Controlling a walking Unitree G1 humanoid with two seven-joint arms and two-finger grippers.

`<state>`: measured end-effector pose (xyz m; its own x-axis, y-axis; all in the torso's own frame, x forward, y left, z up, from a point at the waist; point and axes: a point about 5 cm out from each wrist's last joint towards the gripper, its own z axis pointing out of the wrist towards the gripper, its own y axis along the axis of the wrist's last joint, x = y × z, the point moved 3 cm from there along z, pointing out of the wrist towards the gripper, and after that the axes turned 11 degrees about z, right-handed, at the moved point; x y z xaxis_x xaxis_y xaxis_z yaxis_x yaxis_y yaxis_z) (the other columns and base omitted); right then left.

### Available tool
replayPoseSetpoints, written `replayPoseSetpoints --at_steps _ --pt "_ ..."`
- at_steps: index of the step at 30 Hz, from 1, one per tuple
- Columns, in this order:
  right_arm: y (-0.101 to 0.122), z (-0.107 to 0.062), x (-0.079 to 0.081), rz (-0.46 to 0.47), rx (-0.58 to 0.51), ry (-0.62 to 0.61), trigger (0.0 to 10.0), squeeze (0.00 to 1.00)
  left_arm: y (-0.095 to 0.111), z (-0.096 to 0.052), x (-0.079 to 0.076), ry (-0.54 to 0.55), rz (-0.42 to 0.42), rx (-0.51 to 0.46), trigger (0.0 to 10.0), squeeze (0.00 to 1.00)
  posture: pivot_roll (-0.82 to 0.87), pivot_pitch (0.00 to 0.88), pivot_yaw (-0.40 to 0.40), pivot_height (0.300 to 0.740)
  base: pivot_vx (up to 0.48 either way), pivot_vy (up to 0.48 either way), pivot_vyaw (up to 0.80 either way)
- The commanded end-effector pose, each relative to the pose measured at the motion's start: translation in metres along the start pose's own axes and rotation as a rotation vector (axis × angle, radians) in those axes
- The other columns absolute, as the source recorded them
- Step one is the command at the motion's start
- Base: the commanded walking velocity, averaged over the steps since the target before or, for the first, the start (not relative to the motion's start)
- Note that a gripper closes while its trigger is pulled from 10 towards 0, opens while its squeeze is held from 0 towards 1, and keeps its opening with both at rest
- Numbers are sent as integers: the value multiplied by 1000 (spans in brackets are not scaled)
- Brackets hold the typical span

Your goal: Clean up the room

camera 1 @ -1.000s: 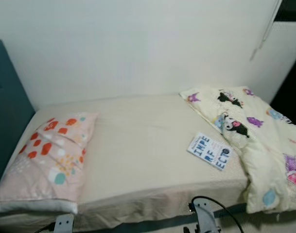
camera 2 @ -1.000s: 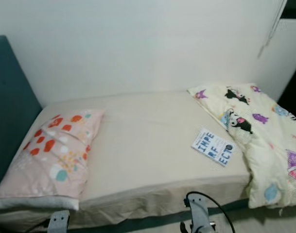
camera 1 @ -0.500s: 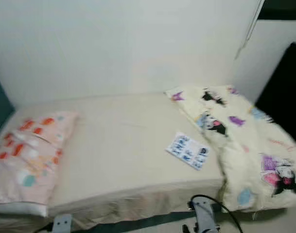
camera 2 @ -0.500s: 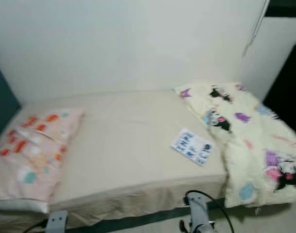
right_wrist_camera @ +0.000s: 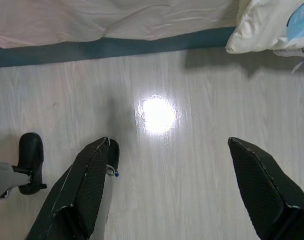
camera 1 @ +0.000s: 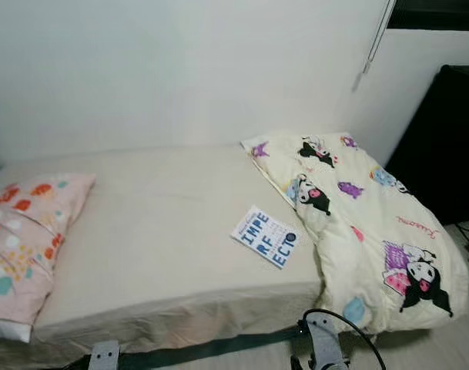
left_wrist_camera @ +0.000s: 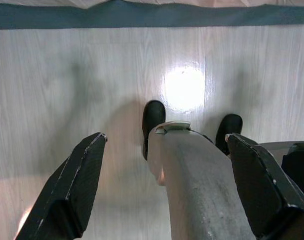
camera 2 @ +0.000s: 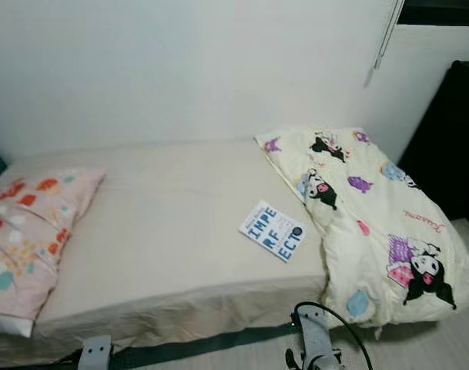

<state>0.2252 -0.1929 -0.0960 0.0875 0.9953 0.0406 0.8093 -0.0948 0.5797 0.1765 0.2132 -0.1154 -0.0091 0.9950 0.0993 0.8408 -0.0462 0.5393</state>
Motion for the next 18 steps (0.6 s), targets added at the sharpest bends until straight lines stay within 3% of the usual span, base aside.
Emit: replayPoseSetpoints --at_steps 1,8,14,18 --pt "-3 0 2 -10 10 7 10000 0 -3 0 0 -5 11 15 10000 0 12 0 -57 740 0 -292 0" --pt "-5 0 2 -15 15 9 10000 0 -2 0 -1 -8 13 14 10000 0 11 0 -53 740 0 -292 0" --pt "-6 0 2 -10 16 7 10000 0 -1 0 -1 -12 14 10 10000 0 6 0 -48 740 0 -480 0" --pt "-6 0 3 -13 18 8 10000 0 -1 0 -2 -4 -17 8 10000 0 8 0 -52 740 0 0 0"
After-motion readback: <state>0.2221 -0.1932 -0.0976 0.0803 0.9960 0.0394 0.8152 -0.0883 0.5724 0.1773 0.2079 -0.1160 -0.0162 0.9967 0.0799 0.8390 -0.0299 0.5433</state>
